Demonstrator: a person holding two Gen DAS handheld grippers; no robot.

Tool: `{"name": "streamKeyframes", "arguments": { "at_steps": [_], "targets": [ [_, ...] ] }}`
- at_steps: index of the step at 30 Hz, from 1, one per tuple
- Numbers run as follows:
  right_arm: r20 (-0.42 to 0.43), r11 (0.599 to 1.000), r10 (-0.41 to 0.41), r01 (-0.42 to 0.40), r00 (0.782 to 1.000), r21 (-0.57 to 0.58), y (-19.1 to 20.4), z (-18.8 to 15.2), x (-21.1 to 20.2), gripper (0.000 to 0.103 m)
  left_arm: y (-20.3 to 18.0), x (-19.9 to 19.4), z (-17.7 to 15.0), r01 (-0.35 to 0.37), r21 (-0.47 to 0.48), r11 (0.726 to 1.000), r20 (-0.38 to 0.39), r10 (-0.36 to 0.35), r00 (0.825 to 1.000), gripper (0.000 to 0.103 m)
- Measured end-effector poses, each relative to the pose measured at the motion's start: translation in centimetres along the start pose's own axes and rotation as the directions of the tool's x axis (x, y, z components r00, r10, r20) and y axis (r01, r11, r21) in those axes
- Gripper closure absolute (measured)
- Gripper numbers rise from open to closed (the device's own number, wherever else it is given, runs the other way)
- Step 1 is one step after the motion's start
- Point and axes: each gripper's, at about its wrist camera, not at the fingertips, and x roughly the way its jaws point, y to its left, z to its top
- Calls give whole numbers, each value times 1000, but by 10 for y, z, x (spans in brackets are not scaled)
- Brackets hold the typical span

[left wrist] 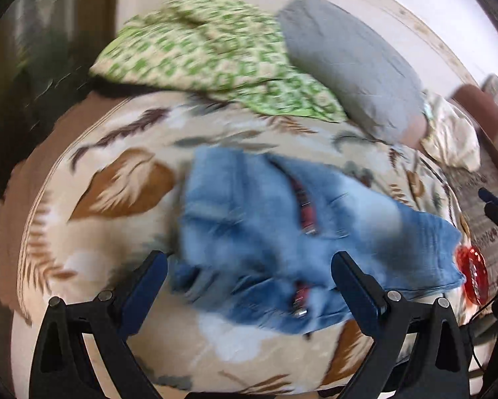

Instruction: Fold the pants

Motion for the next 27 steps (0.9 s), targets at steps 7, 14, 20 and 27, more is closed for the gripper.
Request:
{"name": "streamKeyframes", "arguments": {
  "at_steps": [7, 14, 20, 27],
  "targets": [
    [-17, 999, 22, -22, 1000, -29, 32, -1, 20, 12, 19, 5, -9, -10, -18, 1000, -11, 10, 1000, 4],
    [-33, 994, -79, 81, 996, 72, 9, -39, -9, 12, -41, 10, 9, 4, 178, 984, 1, -4, 1000, 4],
    [-103, 906, -261, 280, 960, 316, -35, -89, -59, 12, -153, 26, 23, 102, 432, 896, -23, -103, 994, 4],
    [-159, 739, -309, 341, 938, 581, -82, -156, -109, 12, -301, 58, 28, 307, 720, 623, -196, -241, 950, 4]
  ]
}}
